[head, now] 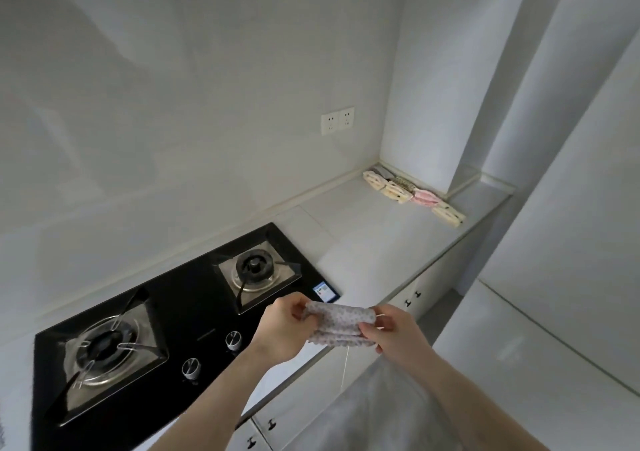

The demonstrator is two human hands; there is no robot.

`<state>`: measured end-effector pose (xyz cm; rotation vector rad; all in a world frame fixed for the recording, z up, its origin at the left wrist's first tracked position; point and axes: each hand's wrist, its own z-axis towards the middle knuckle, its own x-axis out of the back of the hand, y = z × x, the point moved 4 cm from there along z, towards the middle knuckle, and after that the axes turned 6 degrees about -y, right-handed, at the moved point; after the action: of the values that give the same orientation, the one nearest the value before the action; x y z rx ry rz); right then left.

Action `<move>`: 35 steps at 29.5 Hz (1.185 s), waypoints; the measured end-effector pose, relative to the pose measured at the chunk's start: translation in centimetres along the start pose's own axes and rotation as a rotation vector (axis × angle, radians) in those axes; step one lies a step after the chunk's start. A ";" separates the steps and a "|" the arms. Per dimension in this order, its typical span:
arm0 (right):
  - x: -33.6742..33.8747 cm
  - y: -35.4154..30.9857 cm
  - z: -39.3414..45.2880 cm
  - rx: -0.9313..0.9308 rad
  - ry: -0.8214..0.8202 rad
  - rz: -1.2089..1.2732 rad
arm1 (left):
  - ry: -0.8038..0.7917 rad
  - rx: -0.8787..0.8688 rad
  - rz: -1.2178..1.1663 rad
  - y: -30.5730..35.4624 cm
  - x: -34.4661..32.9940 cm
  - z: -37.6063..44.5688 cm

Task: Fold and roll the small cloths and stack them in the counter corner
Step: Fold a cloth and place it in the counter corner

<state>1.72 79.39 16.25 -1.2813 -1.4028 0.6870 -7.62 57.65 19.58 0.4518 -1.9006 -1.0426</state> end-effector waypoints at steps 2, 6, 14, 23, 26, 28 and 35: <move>0.9 0.0 1.9 -0.012 0.001 0.008 | -0.020 0.003 0.029 0.7 0.0 2.3; 2.7 -0.1 6.2 -0.048 0.013 0.044 | -0.042 -0.029 0.081 2.0 0.3 7.8; 8.3 -0.4 13.4 -0.180 0.146 0.225 | -0.168 -0.005 -0.029 4.6 0.1 19.1; 13.8 2.3 20.0 -0.309 0.328 0.504 | -0.189 0.006 0.047 5.6 1.6 26.9; 15.9 4.4 24.0 -0.377 0.366 0.565 | -0.173 0.005 0.049 5.6 2.1 29.4; 17.6 5.8 26.7 -0.412 0.384 0.570 | -0.171 0.013 0.049 6.0 1.9 31.2; 23.9 12.2 35.3 -0.567 0.426 0.473 | -0.145 0.086 0.103 8.2 -1.7 37.7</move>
<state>-23.95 113.19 3.27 -2.1064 -0.9690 0.2831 -37.64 81.69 16.04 0.3300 -2.0812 -0.9509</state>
